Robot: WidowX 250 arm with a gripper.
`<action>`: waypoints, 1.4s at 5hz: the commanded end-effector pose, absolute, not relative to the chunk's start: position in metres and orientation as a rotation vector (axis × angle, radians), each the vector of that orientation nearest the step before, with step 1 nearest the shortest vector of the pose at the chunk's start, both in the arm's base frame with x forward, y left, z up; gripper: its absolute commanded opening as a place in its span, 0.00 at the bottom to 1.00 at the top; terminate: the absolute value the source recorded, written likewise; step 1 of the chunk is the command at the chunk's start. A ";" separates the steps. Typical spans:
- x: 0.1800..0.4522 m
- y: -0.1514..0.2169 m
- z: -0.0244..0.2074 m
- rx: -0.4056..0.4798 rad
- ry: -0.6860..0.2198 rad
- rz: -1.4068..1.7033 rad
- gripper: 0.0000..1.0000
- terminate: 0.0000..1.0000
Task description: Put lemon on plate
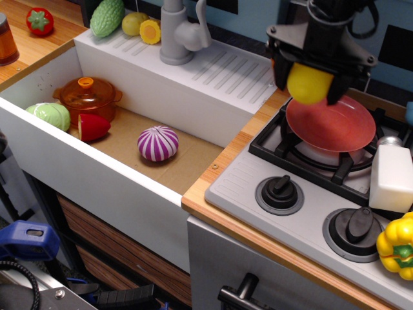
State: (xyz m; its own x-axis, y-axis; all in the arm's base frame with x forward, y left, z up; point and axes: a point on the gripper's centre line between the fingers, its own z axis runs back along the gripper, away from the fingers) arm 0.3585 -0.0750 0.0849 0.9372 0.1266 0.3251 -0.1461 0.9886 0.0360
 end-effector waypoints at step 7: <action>0.368 -0.094 0.097 -0.020 -0.435 0.071 1.00 1.00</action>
